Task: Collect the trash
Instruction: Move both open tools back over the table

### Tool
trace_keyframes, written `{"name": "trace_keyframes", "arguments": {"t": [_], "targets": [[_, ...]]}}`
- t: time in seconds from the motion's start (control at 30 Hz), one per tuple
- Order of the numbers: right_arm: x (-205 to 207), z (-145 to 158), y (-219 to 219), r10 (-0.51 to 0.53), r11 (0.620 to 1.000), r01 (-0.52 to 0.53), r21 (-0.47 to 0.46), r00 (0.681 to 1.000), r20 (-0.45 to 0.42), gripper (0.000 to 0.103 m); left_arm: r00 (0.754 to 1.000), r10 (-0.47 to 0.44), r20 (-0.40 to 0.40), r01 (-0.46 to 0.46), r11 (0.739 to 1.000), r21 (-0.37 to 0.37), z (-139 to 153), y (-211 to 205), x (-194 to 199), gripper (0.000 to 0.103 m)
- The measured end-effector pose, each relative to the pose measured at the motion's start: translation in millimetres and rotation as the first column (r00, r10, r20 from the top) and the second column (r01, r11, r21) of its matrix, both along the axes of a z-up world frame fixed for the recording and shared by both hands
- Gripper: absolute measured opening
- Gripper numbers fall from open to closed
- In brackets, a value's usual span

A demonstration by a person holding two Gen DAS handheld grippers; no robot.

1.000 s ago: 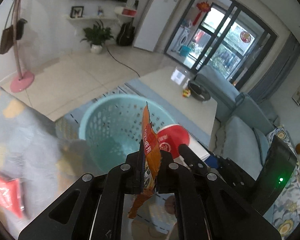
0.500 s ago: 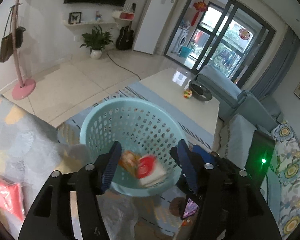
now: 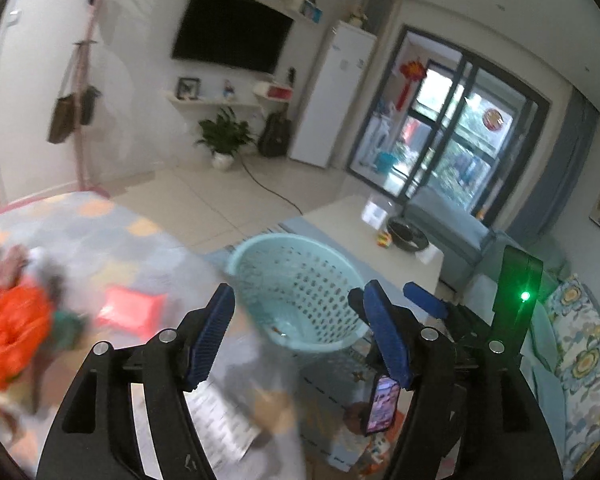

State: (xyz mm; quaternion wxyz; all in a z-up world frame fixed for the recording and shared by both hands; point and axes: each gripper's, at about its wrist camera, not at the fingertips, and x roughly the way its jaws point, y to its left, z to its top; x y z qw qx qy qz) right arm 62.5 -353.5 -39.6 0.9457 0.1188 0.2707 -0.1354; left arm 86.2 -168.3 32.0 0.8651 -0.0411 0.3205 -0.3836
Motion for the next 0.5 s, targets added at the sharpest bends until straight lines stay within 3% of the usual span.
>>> {"name": "trace_keyframes", "arguments": {"t": [0.13,0.2,0.27,0.43,0.5], "targets": [[-10.6,12.5,48.0,0.084,0.995,-0.082,-0.057,0.996,0.025,0.083,0.995,0.094,0.013,-0.094,0.995,-0.013,8.7,48.1,-16.8,0.066],[-13.0,15.6,70.0,0.101,0.99,-0.098,-0.098,0.995,0.028,0.093,0.989,0.148,0.015,-0.148,0.989,-0.013,10.6,72.6,-25.0,0.069],[-16.2,16.5,88.6,0.116,0.986,-0.11,-0.121,0.993,0.039,0.094,0.976,0.216,0.02,-0.216,0.976,-0.008,11.4,99.9,-32.9,0.07],[-17.7,12.1,123.8,0.115,0.982,-0.108,-0.154,0.993,0.039,0.094,0.908,0.418,0.018,-0.419,0.907,0.034,4.8,174.1,-47.0,0.07],[-12.9,7.8,130.6,0.146,0.979,-0.143,-0.144,0.989,0.007,0.094,0.864,0.503,0.0,-0.503,0.863,0.047,0.3,204.3,-51.9,0.07]]}}
